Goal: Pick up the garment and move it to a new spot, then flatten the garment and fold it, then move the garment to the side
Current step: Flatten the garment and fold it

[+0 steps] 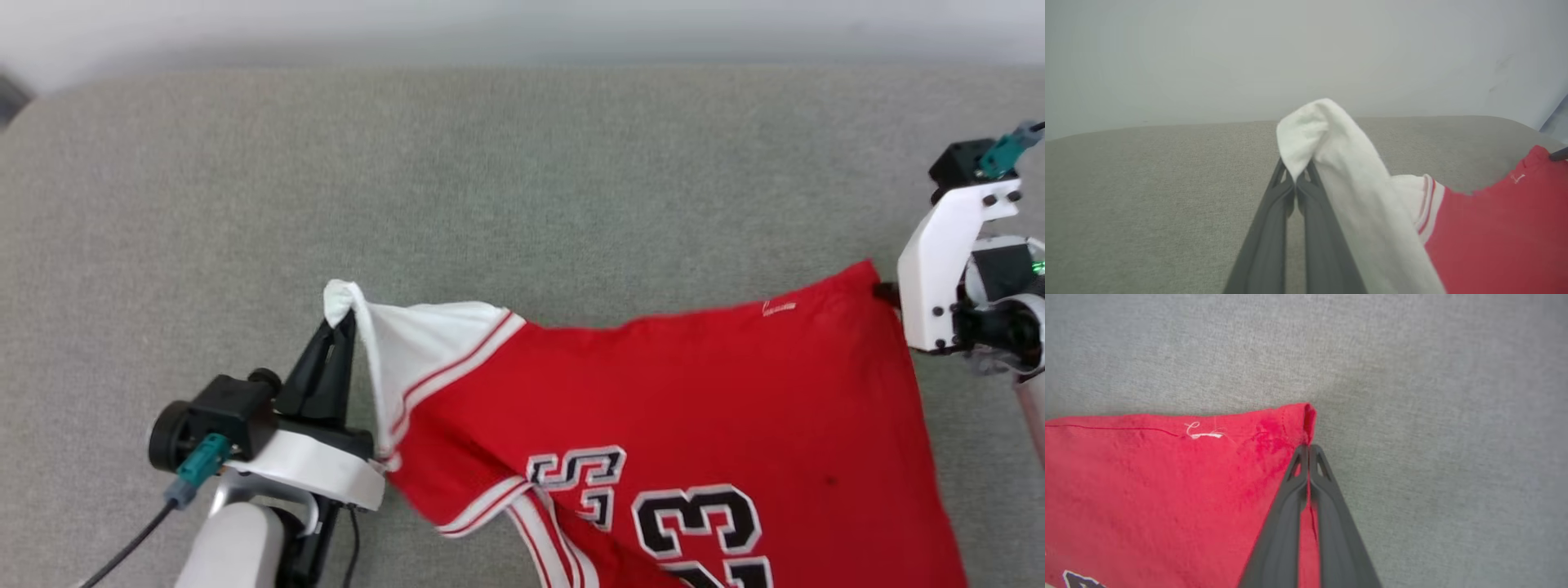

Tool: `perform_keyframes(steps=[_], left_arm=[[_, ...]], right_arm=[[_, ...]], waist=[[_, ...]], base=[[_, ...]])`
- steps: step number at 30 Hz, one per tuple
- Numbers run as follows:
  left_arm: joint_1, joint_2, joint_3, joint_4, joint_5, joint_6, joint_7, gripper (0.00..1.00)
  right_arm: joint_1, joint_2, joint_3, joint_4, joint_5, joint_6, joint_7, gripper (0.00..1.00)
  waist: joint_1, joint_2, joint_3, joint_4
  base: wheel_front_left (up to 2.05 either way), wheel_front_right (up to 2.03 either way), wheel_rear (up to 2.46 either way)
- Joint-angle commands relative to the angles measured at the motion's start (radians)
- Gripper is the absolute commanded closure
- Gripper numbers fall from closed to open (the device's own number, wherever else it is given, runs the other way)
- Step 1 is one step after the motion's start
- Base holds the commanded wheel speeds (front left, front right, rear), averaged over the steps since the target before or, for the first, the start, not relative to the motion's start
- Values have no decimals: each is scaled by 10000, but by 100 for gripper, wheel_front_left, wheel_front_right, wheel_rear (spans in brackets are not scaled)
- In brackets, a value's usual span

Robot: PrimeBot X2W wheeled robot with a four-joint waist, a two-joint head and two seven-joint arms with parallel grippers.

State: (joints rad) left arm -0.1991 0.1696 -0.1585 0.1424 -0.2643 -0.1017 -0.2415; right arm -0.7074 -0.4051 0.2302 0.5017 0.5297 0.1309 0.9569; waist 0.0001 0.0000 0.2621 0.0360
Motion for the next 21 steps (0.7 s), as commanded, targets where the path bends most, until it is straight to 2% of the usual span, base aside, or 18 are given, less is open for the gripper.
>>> perform_keyframes(steps=[1,6,11,16,21], left_arm=[[-118,112,50,-85,-26,-19,39,100],[-304,605,169,-668,-137,-76,553,100],[-1172,1038,340,-1440,-421,-119,1304,100],[-3007,1311,613,-1576,-821,-151,2054,100],[-5507,1549,629,-567,-940,-166,2788,100]], right_arm=[[42,-99,-47,-123,58,-4,-88,100],[215,-340,-307,-908,16,-4,-271,100],[-83,-559,-710,-1768,-119,-5,-247,100],[-850,-628,-1239,-2432,-339,-5,-106,100],[-2155,-639,-1562,-2594,-637,-5,-327,100]], waist=[[-1,0,-457,-162],[-1,0,-1399,-417],[-1,0,-1929,-635],[-1,0,-1730,-766],[-1,0,-961,-892]], base=[[0,0,0],[0,0,0],[0,0,0],[0,0,0],[0,0,0]])
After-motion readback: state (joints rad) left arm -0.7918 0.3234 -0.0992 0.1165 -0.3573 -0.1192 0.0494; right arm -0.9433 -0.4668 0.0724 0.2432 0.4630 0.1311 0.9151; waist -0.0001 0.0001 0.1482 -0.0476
